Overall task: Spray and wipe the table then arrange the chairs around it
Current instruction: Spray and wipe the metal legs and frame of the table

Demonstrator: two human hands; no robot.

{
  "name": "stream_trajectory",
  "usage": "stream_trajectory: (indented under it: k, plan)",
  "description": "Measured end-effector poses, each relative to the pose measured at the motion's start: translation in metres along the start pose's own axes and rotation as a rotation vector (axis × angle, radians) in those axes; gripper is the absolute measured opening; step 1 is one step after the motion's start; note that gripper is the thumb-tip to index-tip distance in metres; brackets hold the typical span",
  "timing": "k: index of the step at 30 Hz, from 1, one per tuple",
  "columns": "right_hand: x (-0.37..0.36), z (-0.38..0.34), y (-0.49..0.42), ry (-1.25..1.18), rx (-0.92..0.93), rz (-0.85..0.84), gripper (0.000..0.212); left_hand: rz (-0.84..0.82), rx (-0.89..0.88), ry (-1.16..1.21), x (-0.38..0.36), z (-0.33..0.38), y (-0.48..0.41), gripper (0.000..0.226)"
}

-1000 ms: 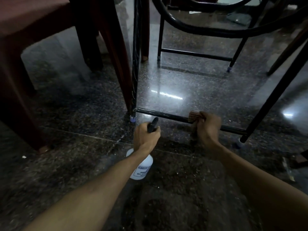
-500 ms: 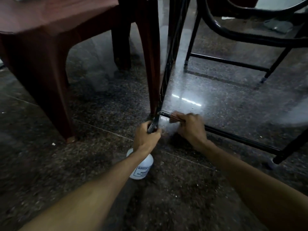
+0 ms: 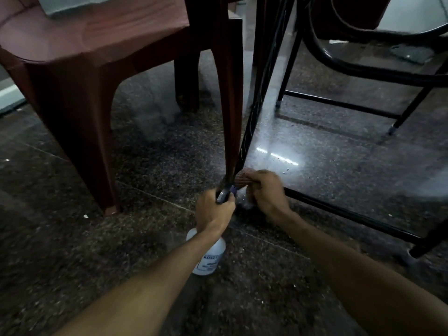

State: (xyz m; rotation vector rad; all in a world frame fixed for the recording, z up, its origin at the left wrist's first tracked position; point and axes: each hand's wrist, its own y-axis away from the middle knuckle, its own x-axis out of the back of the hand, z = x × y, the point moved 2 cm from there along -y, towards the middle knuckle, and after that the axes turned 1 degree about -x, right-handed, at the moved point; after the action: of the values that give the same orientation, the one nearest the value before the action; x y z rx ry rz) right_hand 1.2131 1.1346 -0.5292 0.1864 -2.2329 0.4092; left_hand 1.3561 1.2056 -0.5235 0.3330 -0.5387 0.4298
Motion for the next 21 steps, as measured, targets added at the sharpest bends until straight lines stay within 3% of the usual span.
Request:
stream_trajectory:
  k: [4, 6, 10, 13, 15, 17, 21]
  plan:
    - [-0.006, 0.011, 0.005, 0.357, 0.066, -0.108, 0.03, -0.013, -0.02, 0.003, 0.011, -0.002, -0.008, 0.035]
    - [0.016, 0.022, 0.013, 0.25, -0.023, -0.033, 0.027, -0.043, -0.033, -0.029, 0.015, -0.005, -0.013, 0.033]
    - [0.036, 0.016, -0.003, 0.06, -0.247, 0.244, 0.047, -0.149, -0.088, -0.106, 0.011, -0.008, -0.014, 0.029]
    - [0.017, -0.007, -0.013, 0.049, -0.062, 0.125, 0.03, -0.138, -0.1, -0.08, 0.011, -0.01, -0.014, 0.038]
    - [-0.001, -0.01, -0.005, 0.179, 0.143, -0.062, 0.025, -0.125, -0.086, -0.041, 0.014, -0.01, -0.017, 0.039]
    - [-0.01, -0.001, 0.002, 0.324, 0.173, -0.148, 0.026, -0.126, -0.09, -0.018, 0.016, -0.009, -0.02, 0.034]
    - [-0.003, -0.006, -0.011, 0.304, 0.112, 0.014, 0.026, -0.106, -0.147, 0.044, 0.02, -0.007, -0.025, 0.03]
